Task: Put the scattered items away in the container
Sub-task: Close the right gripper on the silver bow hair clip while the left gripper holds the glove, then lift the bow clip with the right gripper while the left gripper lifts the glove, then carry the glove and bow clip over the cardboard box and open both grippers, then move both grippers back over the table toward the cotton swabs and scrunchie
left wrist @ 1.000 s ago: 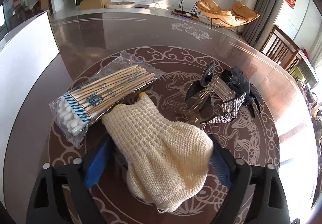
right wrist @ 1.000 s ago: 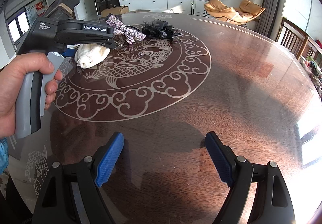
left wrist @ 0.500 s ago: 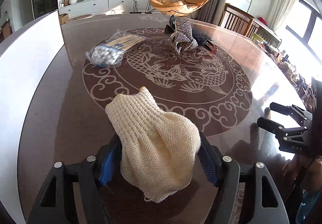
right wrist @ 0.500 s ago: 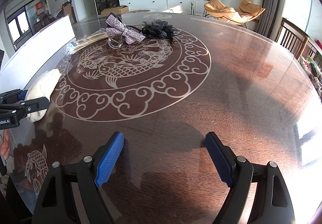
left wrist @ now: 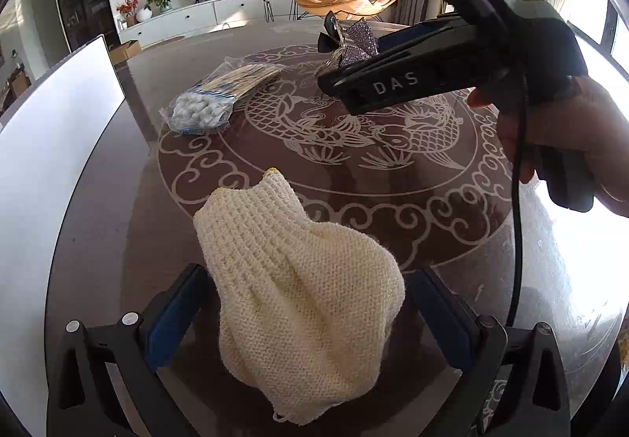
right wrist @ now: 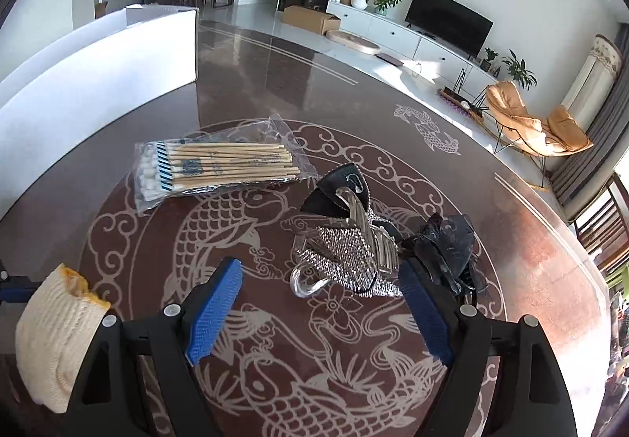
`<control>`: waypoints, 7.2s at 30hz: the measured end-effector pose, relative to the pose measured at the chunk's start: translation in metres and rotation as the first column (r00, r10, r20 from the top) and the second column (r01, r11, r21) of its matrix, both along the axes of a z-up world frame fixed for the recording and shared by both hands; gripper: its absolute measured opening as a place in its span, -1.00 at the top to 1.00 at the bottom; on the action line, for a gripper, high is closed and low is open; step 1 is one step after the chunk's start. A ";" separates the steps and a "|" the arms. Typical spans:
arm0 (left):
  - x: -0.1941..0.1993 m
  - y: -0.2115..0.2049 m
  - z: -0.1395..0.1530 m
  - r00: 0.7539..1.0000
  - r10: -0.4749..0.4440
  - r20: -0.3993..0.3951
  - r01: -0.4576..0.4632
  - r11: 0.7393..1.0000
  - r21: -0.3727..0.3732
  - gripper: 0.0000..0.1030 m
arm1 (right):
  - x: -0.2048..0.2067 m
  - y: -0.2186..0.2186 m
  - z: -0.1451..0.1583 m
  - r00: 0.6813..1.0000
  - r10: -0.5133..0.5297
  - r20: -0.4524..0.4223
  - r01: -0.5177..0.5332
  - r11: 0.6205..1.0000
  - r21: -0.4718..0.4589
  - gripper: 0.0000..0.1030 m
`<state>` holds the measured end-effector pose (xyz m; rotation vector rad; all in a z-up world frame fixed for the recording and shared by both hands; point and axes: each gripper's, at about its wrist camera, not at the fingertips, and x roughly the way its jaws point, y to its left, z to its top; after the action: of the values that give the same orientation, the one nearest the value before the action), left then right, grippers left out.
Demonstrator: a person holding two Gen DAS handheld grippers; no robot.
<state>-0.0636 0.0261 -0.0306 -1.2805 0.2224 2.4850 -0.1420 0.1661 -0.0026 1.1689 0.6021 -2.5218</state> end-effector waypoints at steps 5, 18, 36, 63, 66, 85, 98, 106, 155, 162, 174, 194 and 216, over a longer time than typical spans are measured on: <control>0.000 0.000 0.000 1.000 0.001 0.001 -0.001 1.000 0.002 -1.00 | 0.001 0.028 0.005 0.998 -0.062 0.010 0.063 0.991 -0.119 -0.03; 0.000 0.000 0.000 1.000 0.001 0.001 -0.001 1.000 0.001 -1.00 | 0.175 0.145 -0.014 0.970 -0.224 0.095 0.242 0.929 -0.280 -0.32; 0.000 0.000 -0.001 1.000 0.002 -0.001 -0.002 1.000 -0.004 -1.00 | 0.171 0.143 -0.020 0.949 -0.297 0.107 0.314 0.923 -0.222 -0.63; -0.001 0.004 0.000 0.993 0.120 0.009 -0.120 0.993 -0.005 -1.00 | 0.172 0.143 -0.020 0.949 -0.297 0.107 0.314 0.924 -0.220 -0.64; -0.002 0.005 -0.001 0.988 0.155 0.005 -0.155 0.988 -0.009 -1.00 | 0.172 0.143 -0.020 0.949 -0.297 0.107 0.314 0.924 -0.220 -0.64; -0.001 0.006 0.000 0.984 0.179 -0.003 -0.179 0.984 -0.013 -1.00 | 0.173 0.143 -0.020 0.949 -0.297 0.107 0.313 0.924 -0.220 -0.64; -0.001 0.006 0.000 0.984 0.180 -0.003 -0.180 0.984 -0.014 -1.00 | 0.173 0.143 -0.020 0.949 -0.297 0.107 0.314 0.924 -0.220 -0.64; -0.001 0.006 0.000 0.984 0.179 -0.003 -0.179 0.984 -0.014 -1.00 | 0.172 0.143 -0.020 0.949 -0.297 0.107 0.314 0.924 -0.220 -0.64; 0.090 -0.105 0.124 0.982 0.182 -0.055 -0.170 0.970 0.174 0.24 | 0.190 0.005 0.072 0.986 0.064 0.152 0.011 0.893 -0.449 0.04; 0.082 -0.280 0.169 0.885 0.460 -0.077 -0.451 0.886 0.109 0.24 | 0.166 -0.173 0.145 0.932 0.360 0.042 -0.288 0.805 -0.519 0.04; 0.055 -0.405 0.095 0.771 0.627 0.111 -0.634 0.773 0.032 0.06 | 0.145 -0.366 0.070 0.814 0.522 0.256 -0.394 0.818 -0.419 -0.05; 0.086 -0.220 0.165 0.909 0.390 -0.151 -0.373 0.919 0.130 -0.90 | 0.156 -0.145 0.085 0.970 0.243 -0.032 -0.238 0.906 -0.351 -0.43; 0.025 0.050 0.017 0.998 -0.014 -0.056 0.019 0.996 0.090 -0.98 | 0.170 0.130 -0.020 0.939 -0.328 0.104 0.343 0.913 -0.219 -0.62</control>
<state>-0.0389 0.0764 -0.0136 -1.1701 0.1316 2.4883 0.0284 0.2959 -0.0231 1.3544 0.0822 -2.7243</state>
